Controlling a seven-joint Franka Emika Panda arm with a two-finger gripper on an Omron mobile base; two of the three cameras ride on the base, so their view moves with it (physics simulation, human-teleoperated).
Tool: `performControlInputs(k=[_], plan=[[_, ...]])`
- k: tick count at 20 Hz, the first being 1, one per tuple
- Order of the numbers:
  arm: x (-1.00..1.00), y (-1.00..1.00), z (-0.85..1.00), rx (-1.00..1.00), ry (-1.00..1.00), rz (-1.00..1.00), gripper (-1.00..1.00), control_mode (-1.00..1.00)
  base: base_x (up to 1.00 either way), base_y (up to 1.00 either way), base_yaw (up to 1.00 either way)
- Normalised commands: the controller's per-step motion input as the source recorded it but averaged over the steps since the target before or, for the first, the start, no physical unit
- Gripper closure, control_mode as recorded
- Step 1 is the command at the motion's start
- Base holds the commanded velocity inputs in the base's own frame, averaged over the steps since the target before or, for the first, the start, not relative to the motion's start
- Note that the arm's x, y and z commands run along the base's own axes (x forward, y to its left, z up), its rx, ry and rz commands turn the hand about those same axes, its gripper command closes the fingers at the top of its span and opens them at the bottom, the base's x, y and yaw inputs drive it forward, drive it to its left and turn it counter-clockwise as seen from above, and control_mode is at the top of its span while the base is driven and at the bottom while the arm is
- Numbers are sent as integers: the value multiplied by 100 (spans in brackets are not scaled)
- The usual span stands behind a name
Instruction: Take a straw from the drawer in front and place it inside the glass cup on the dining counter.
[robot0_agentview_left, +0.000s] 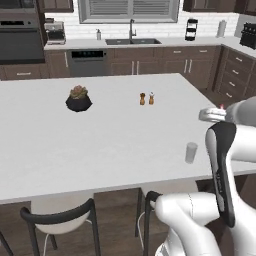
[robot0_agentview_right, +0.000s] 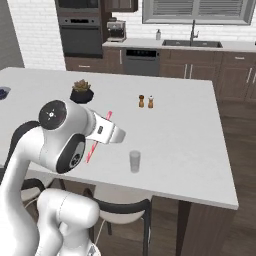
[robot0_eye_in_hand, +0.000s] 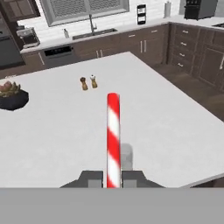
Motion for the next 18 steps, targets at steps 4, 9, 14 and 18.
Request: performControlInputs(k=[4, 9, 14, 18], plan=[[25, -44, 33, 10, -13, 5, 100, -100, 0, 0, 0], [12, -47, 14, 10, -22, 19, 100, -100, 0, 0, 0], [23, -26, 2, 10, -25, 23, 100, -100, 0, 0, 0], [26, -11, 0, 10, -27, 22, 100, -100, 0, 0, 0]])
